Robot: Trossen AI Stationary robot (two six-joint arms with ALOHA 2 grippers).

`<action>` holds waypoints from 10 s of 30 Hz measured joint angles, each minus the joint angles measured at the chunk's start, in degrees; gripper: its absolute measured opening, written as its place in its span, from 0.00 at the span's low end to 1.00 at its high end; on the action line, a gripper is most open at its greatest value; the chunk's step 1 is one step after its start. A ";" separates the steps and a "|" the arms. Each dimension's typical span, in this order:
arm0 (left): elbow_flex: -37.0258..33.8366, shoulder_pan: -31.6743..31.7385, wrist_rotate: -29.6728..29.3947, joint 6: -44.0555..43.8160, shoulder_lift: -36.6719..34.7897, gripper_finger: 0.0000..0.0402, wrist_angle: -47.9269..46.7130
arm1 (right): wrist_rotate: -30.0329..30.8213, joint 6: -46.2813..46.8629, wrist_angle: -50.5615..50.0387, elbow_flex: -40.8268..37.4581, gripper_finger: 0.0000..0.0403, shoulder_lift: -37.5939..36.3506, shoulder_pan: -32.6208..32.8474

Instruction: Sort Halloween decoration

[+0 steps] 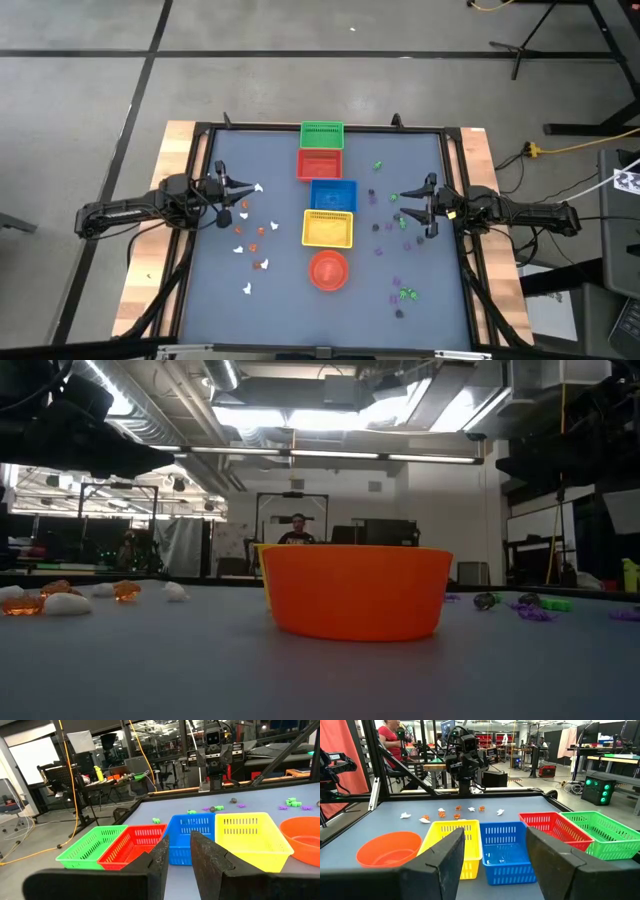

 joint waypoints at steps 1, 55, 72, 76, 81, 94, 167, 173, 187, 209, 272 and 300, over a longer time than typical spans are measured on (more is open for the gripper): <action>-0.01 0.00 0.00 0.00 -0.01 0.16 0.02 | 0.00 0.00 0.10 0.01 0.52 0.01 0.00; -0.02 -0.01 0.00 -0.43 0.00 0.16 0.02 | 22.97 12.58 9.33 8.01 0.52 8.28 0.00; 0.00 0.00 0.00 -0.43 0.00 0.16 0.02 | 35.58 -2.99 8.64 23.01 0.52 35.55 -1.91; -0.01 0.00 0.00 -0.43 -0.01 0.16 0.02 | 33.19 -1.69 6.67 23.12 0.52 38.66 -7.79; 0.00 -0.01 -0.12 -0.43 0.00 0.16 0.02 | 22.73 0.68 2.87 23.12 0.52 41.37 -19.20; -0.02 0.00 -0.38 -0.43 0.00 0.16 0.04 | -1.66 3.27 5.65 23.12 0.52 59.68 -40.06; -0.02 0.01 -0.46 -0.45 0.00 0.16 0.04 | -19.91 -24.22 16.33 28.06 0.42 89.69 -44.63; -0.01 0.00 -0.46 -0.44 -0.01 0.16 0.04 | -19.89 -25.46 16.37 28.08 0.31 89.62 -44.63; -0.02 0.01 -0.46 -0.43 0.00 0.16 0.04 | -18.18 -26.02 16.10 28.06 0.16 89.67 -44.63; 0.00 0.01 -0.47 -0.43 -0.01 0.16 0.04 | -18.43 -27.54 15.95 28.06 0.06 89.65 -44.63; -0.02 -0.01 -1.31 -0.01 -0.02 0.16 0.22 | -13.13 -27.43 17.23 57.66 0.06 103.50 -36.70; -0.02 -0.01 -10.51 -9.45 -0.02 0.28 5.96 | -12.39 -27.14 -21.09 79.50 0.41 103.50 -34.12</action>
